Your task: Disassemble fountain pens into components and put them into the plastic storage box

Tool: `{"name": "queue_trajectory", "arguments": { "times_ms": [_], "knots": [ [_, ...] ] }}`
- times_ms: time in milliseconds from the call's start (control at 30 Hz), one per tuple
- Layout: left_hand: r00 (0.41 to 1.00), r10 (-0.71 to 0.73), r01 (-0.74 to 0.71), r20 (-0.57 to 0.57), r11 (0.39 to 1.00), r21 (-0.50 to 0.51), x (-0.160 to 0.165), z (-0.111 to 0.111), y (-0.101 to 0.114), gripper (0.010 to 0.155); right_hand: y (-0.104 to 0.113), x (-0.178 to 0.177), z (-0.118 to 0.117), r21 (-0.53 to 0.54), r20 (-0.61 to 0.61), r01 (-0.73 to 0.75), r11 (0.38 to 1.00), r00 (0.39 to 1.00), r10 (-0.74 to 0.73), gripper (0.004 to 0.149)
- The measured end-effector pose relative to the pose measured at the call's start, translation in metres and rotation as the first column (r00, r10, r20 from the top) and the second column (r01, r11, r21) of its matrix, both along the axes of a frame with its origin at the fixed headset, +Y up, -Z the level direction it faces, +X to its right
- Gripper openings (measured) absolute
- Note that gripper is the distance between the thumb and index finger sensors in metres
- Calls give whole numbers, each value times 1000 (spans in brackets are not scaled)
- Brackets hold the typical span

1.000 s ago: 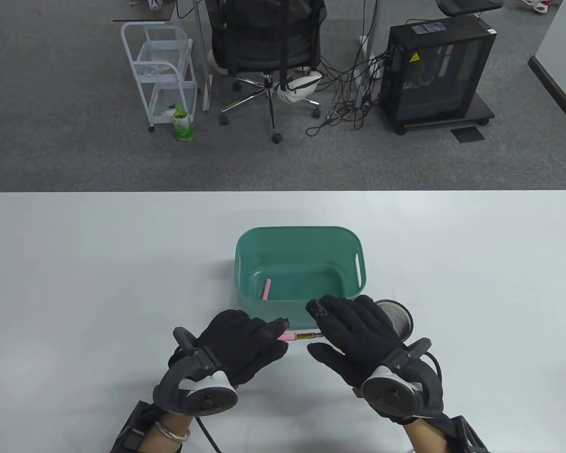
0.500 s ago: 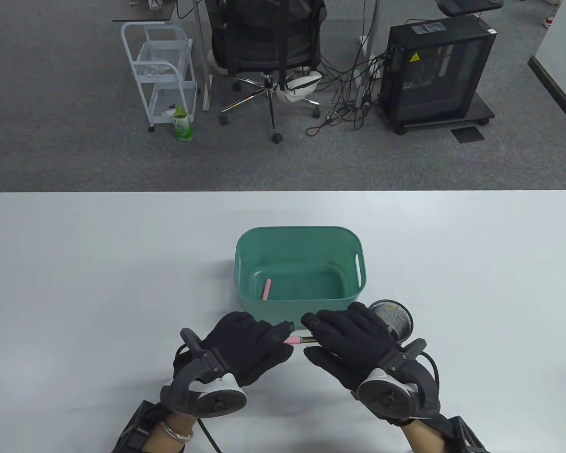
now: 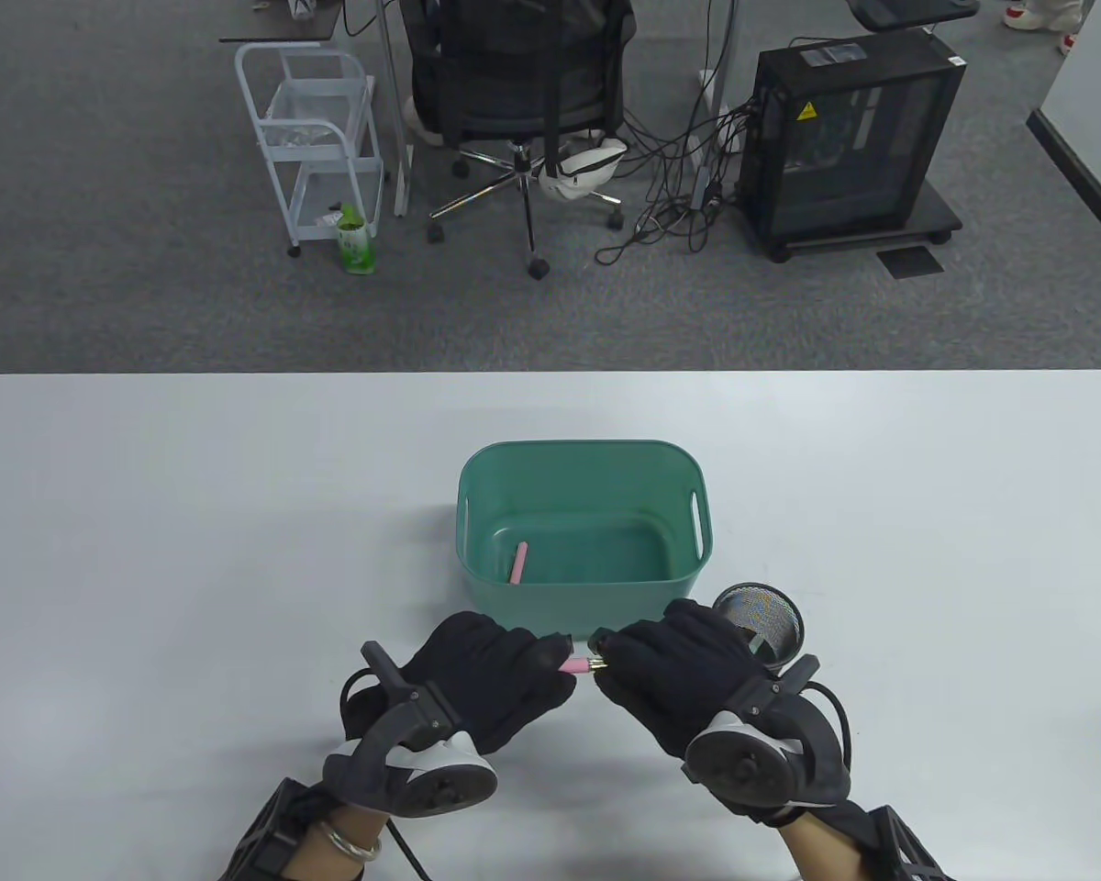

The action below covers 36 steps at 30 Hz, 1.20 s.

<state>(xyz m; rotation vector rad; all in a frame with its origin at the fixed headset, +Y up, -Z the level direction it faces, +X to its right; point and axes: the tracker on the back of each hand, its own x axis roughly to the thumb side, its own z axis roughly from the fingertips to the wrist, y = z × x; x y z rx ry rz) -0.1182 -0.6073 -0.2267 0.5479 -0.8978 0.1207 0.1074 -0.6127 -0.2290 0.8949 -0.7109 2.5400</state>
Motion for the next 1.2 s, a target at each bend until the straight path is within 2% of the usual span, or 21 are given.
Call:
{"name": "queue_trajectory", "arguments": {
  "times_ms": [233,400,933,1200],
  "knots": [
    [999,22,-19,39,998,-66,-1,-3,-1,48,-1,-1,1,17,-38,25,1000,999,-25,42],
    [999,26,-22,39,995,-98,-2,-7,-3,48,-1,0,1,34,-21,15,999,1000,-14,41],
    [1000,19,-19,6,993,-113,-2,-10,-5,54,-2,1,0,47,0,11,999,1000,-11,40],
    [998,53,-54,-14,996,-70,-6,-8,-4,60,0,8,-2,39,16,49,998,999,-50,40]
  ]
}}
